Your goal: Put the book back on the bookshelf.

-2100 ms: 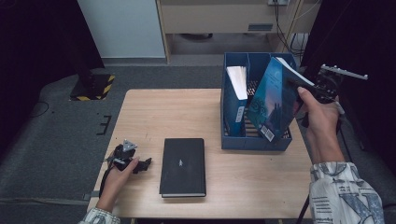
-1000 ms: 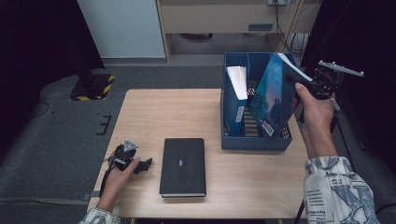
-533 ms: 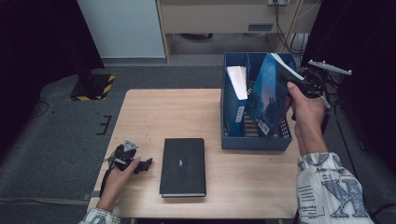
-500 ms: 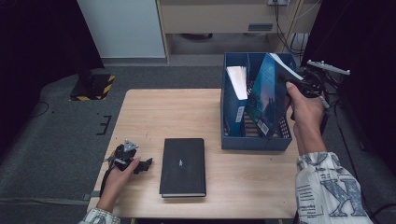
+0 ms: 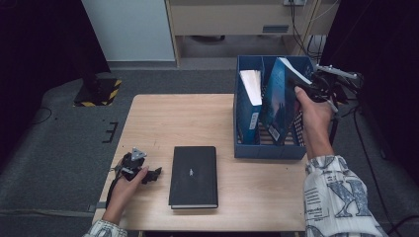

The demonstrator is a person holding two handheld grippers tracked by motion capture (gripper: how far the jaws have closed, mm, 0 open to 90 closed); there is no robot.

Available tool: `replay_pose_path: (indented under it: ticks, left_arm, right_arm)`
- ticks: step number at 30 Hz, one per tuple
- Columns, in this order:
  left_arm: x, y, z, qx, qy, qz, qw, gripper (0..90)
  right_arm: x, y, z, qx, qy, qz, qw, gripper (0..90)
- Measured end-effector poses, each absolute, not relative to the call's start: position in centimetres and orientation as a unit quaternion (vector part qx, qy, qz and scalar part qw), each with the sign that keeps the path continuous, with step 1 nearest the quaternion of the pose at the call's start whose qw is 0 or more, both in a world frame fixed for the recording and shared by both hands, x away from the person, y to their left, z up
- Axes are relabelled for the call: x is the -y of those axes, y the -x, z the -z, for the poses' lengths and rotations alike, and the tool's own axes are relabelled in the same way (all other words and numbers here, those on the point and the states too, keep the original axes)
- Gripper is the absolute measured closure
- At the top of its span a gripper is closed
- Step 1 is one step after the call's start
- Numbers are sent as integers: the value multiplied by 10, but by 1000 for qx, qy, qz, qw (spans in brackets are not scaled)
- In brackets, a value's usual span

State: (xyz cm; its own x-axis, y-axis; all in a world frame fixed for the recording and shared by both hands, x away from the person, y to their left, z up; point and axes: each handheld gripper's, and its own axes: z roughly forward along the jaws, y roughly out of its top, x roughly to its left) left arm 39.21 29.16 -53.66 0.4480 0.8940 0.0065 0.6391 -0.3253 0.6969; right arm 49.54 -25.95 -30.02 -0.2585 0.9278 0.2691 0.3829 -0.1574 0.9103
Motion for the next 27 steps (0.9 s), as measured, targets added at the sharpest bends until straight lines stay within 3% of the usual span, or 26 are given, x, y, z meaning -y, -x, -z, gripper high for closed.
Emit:
replay_pose_path:
  ticks: [27]
  left_arm:
    - [-290,-392,537,-485,-789,-200,320,3]
  right_arm:
    - [237,-519,317,-599,-549,-515,274,735]
